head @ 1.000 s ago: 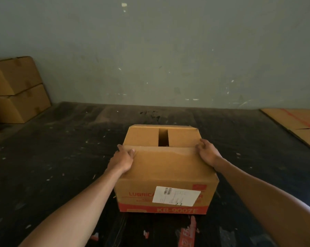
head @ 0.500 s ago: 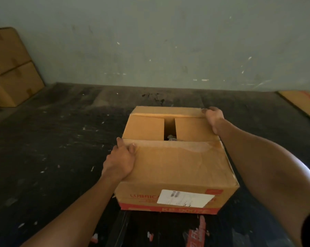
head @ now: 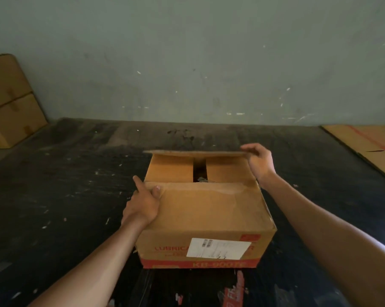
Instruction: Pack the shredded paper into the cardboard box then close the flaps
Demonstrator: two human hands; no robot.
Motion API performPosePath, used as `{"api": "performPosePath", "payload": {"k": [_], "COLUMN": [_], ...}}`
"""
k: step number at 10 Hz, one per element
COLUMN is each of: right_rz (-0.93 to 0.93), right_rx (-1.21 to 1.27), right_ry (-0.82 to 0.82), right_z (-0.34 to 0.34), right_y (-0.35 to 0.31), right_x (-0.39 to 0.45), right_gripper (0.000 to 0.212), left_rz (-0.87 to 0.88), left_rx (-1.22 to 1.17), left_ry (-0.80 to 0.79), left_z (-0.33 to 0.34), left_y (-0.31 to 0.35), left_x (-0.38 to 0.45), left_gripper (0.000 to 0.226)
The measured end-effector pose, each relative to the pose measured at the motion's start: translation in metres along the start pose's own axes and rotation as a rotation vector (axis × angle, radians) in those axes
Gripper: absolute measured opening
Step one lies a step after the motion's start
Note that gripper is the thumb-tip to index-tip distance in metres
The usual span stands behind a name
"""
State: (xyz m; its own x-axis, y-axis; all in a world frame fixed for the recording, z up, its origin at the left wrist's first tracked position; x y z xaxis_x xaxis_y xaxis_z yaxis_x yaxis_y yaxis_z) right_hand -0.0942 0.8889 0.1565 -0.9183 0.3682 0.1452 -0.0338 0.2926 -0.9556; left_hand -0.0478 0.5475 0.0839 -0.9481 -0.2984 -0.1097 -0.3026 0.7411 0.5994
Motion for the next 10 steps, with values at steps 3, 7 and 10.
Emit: {"api": "performPosePath", "payload": {"k": [3, 7, 10], "right_rz": [-0.056, -0.036, -0.42], "right_rx": [-0.815, -1.056, -0.594], "right_ry": [-0.48, -0.469, -0.138], "right_z": [0.017, 0.023, 0.004], "right_y": [0.048, 0.043, -0.003], "right_x": [-0.06, -0.065, -0.18], "right_gripper": [0.066, 0.069, 0.047], "left_rz": [0.079, 0.07, 0.534], "left_rx": [0.118, 0.332, -0.281], "left_ry": [-0.046, -0.084, 0.165], "left_z": [-0.002, -0.003, 0.006], "left_y": [0.007, 0.02, 0.035], "left_x": [-0.003, -0.007, -0.121], "left_gripper": [0.056, 0.067, 0.05]}}
Point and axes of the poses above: each hand's wrist, its own x-axis towards the middle knuckle, its own z-axis out of the palm, y = z × x, the point moved 5 cm from there along x, towards the middle knuckle, and after that the axes turned 3 degrees about y, right-handed, at the moved point
